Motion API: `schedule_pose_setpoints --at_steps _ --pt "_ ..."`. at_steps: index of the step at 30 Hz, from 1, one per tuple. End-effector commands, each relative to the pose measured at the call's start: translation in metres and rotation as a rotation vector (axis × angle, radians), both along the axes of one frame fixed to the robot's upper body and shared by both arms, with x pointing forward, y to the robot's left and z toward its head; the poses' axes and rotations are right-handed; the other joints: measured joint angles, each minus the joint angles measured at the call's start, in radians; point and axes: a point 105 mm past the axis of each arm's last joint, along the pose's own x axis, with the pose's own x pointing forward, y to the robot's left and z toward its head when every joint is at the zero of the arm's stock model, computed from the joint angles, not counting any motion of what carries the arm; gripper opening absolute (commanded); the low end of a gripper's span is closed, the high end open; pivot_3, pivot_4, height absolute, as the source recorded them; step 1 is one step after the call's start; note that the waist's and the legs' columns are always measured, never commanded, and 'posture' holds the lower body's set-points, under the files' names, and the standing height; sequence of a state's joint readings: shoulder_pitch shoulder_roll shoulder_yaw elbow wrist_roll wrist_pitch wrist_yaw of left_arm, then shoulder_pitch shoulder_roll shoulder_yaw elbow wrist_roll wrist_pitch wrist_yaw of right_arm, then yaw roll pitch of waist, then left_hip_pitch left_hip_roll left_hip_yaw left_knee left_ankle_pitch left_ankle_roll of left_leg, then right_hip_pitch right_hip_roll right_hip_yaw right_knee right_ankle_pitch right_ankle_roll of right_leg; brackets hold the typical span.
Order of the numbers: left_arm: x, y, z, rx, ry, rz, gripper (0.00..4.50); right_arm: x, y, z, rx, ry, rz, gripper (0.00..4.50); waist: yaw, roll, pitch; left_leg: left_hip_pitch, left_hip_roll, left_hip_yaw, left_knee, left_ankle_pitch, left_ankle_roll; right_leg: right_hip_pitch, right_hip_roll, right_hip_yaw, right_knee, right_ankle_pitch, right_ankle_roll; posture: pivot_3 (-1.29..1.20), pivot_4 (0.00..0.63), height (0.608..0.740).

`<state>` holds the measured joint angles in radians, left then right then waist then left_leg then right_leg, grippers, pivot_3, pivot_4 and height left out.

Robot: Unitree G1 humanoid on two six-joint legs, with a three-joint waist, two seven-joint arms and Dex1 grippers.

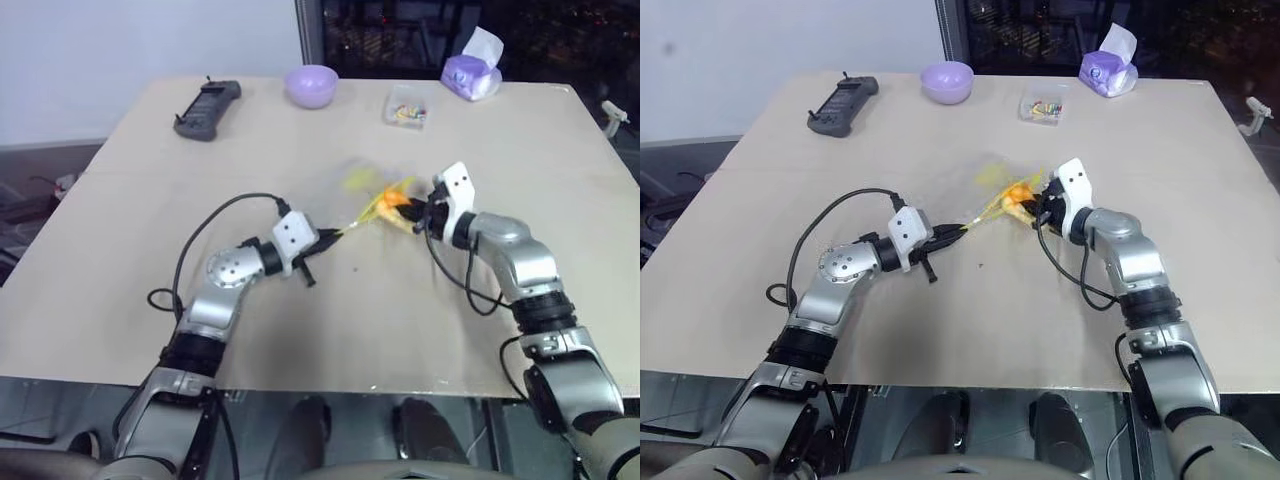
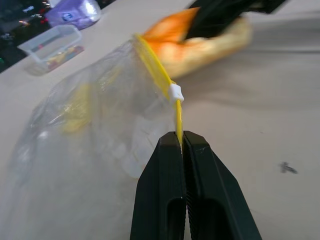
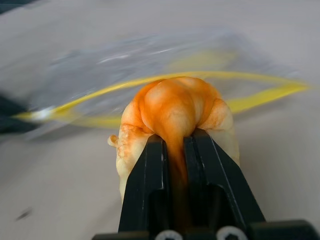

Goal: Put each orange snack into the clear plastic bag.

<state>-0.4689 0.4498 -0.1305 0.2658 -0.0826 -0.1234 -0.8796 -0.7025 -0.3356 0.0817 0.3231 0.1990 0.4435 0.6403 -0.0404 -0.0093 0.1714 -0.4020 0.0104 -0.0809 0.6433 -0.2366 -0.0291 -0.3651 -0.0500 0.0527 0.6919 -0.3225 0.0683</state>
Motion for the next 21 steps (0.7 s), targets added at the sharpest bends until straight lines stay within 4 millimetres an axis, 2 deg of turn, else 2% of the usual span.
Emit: schedule_pose_setpoints --at_steps 1,2,7,9,11,17,19,21 --pt "-0.005 -0.006 0.011 0.016 -0.045 -0.068 0.0 0.007 -0.005 0.021 0.015 -0.088 -0.036 0.01 0.0 0.0 0.0 0.0 0.0 0.0 0.0 0.0 0.0 0.0 0.0 0.0 0.0 0.0 0.0 0.0 0.15 0.74" --pt "-0.005 -0.006 0.011 0.024 -0.046 -0.077 0.0 0.007 -0.003 0.022 0.017 -0.094 -0.027 0.01 -0.001 0.0 0.0 0.0 0.0 0.0 0.0 0.0 0.0 0.0 0.0 0.0 0.0 0.0 0.0 0.0 0.15 0.74" --pt "-0.002 -0.015 0.014 0.049 -0.065 -0.138 0.0 -0.027 0.044 0.034 -0.001 -0.16 0.229 0.01 -0.005 0.0 0.0 -0.002 0.0 0.0 0.0 0.0 0.0 -0.002 0.0 0.0 0.001 0.0 0.0 0.0 0.15 0.74" --pt "0.001 -0.018 0.016 0.043 -0.071 -0.146 0.0 -0.033 0.052 0.033 -0.014 -0.167 0.263 0.01 -0.008 0.0 0.0 -0.011 0.001 0.0 0.003 0.0 0.0 -0.012 0.001 0.0 0.004 0.0 0.0 0.0 0.15 0.74" --pt "0.003 -0.021 0.017 0.038 -0.076 -0.156 0.0 -0.038 0.058 0.031 -0.032 -0.175 0.289 0.01 -0.004 0.0 0.0 -0.014 0.0 -0.001 0.004 0.0 0.0 -0.013 0.001 -0.001 0.004 0.0 0.0 0.0 0.15 0.74" --pt "0.002 -0.034 0.017 0.025 -0.082 -0.206 0.0 -0.037 0.066 0.025 -0.092 -0.203 0.289 0.01 -0.001 0.0 0.0 -0.014 -0.001 -0.001 0.005 0.0 0.0 -0.013 0.0 -0.001 0.003 0.0 0.0 0.0 0.15 0.74" --pt "0.002 -0.036 0.018 0.023 -0.084 -0.214 0.0 -0.028 0.059 0.023 -0.11 -0.207 0.231 0.01 -0.002 0.0 0.0 -0.014 -0.001 -0.002 0.005 0.0 0.0 -0.013 0.0 -0.001 0.003 0.0 0.0 0.0 0.15 0.74" --pt "0.001 -0.036 0.018 0.024 -0.086 -0.219 0.0 -0.011 0.04 0.023 -0.131 -0.212 0.122 0.01 -0.002 0.0 0.0 -0.014 -0.001 -0.001 0.005 0.0 0.0 -0.013 0.0 -0.001 0.003 0.0 0.0 0.0 0.15 0.74"
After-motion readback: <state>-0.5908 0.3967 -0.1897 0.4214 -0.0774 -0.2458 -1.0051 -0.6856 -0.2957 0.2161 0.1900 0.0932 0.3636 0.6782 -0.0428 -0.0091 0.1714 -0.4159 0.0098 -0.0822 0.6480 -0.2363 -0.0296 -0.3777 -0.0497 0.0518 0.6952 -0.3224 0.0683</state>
